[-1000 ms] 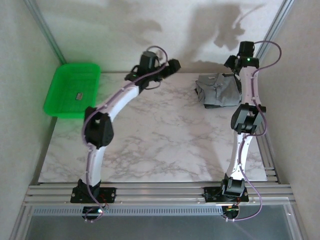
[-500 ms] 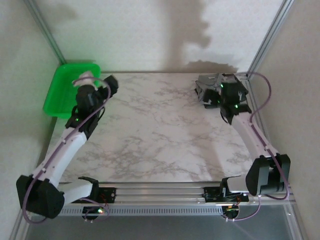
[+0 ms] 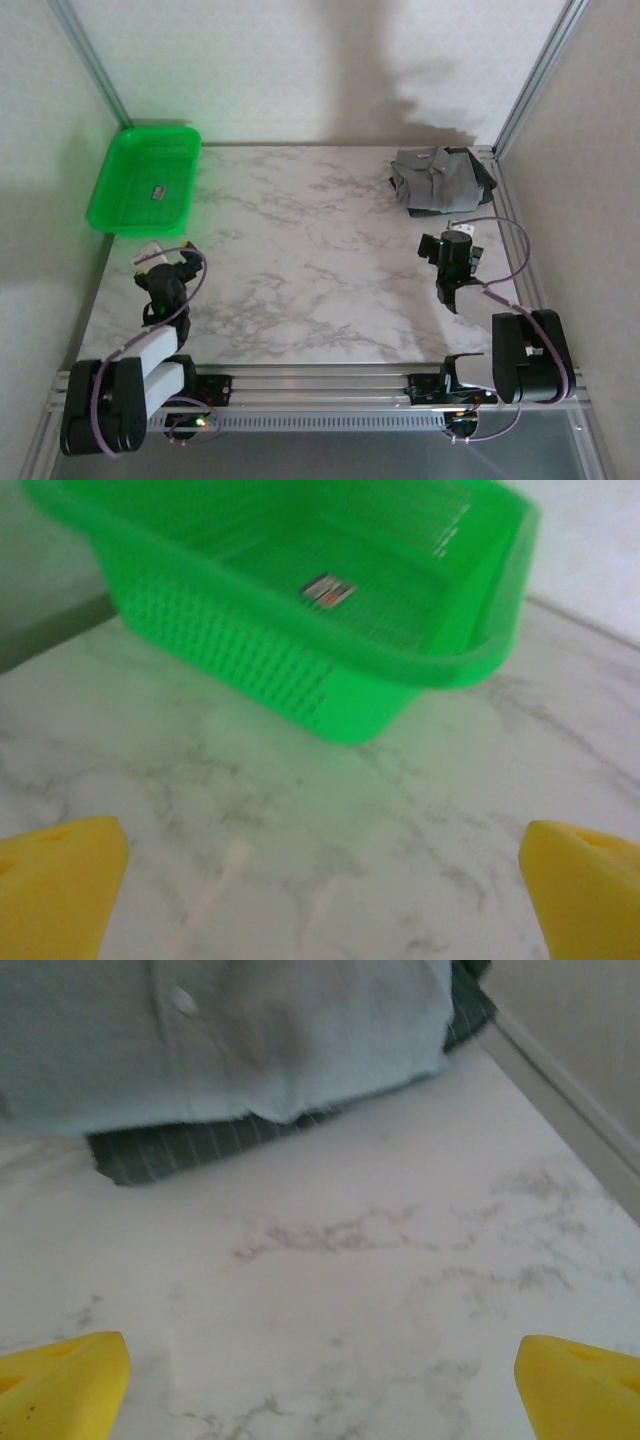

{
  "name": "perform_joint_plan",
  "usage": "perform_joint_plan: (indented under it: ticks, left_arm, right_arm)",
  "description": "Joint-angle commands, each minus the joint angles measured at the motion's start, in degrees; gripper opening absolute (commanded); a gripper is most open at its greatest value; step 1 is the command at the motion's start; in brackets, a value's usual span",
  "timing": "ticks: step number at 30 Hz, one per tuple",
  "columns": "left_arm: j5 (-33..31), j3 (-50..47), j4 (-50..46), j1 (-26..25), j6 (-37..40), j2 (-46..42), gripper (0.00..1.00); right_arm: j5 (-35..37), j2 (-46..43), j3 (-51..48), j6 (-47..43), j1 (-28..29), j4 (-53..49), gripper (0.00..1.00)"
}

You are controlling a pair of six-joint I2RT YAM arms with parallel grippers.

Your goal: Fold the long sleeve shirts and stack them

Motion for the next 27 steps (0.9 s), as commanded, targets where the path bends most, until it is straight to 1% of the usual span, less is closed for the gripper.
perform_joint_plan:
  ticks: [1,2,5,6,8,10,11,12,13,14,15,16,17,18,21,27]
  left_arm:
    - [6.1,1.0,18.3,0.3,5.2,7.8,1.00]
    - [7.5,2.3,17.0,0.3,5.4,9.2,1.00]
    - [12.1,2.0,23.5,-0.1,6.4,12.4,1.00]
    - [13.2,3.3,23.2,-0.2,7.1,14.0,1.00]
    - [15.7,4.1,27.7,-0.4,8.9,18.9,1.00]
    - [16.3,5.2,31.4,-1.2,10.1,25.7,1.00]
    - [17.0,5.9,32.3,-1.4,10.6,27.4,1.00]
    - [17.1,6.0,29.2,-1.3,10.6,25.8,1.00]
    - [17.2,5.0,33.0,-1.4,10.6,26.8,1.00]
    - [17.4,5.2,31.5,-1.3,10.7,26.5,1.00]
    - [17.0,6.7,29.0,-1.3,10.5,26.5,1.00]
    - [17.0,6.3,29.8,-1.2,10.3,26.6,1.00]
    - [16.6,6.7,29.0,-1.3,10.4,26.5,1.00]
    - [16.3,6.6,29.5,-1.3,10.2,26.6,1.00]
    - [12.9,7.1,28.5,-2.0,9.9,26.5,0.99]
    - [12.4,6.9,28.6,-2.2,9.9,26.5,1.00]
  right_arm:
    - [-0.3,1.4,0.3,-6.2,0.4,11.1,0.99]
    - [-1.6,2.0,0.3,-7.2,0.6,11.7,0.99]
    - [-3.5,1.7,-2.3,-9.8,2.2,16.2,0.99]
    - [-4.4,1.6,-2.7,-10.1,2.3,16.7,0.99]
    - [-4.7,2.6,-3.5,-10.2,2.3,18.5,0.99]
    - [-4.5,5.6,-4.8,-9.6,2.3,22.5,0.99]
    - [-4.2,7.0,-5.2,-10.0,2.5,24.8,0.99]
    - [-3.8,8.4,-4.8,-10.0,2.5,25.5,0.99]
    - [-3.6,10.3,-4.4,-9.9,2.5,26.3,0.99]
    - [-4.2,11.9,-3.9,-9.4,2.2,27.2,0.99]
    - [-5.9,13.6,-3.1,-7.1,0.0,25.6,0.99]
    - [-3.8,15.4,-1.4,-6.1,-0.8,26.3,0.99]
    - [-5.4,13.5,-0.7,-4.6,-1.8,21.1,0.99]
    - [-6.2,14.0,-1.2,-4.7,-2.4,22.6,0.99]
    - [-5.9,14.0,-1.0,-4.7,-2.2,22.3,0.99]
    - [-5.9,14.0,-1.1,-4.7,-2.2,22.5,0.99]
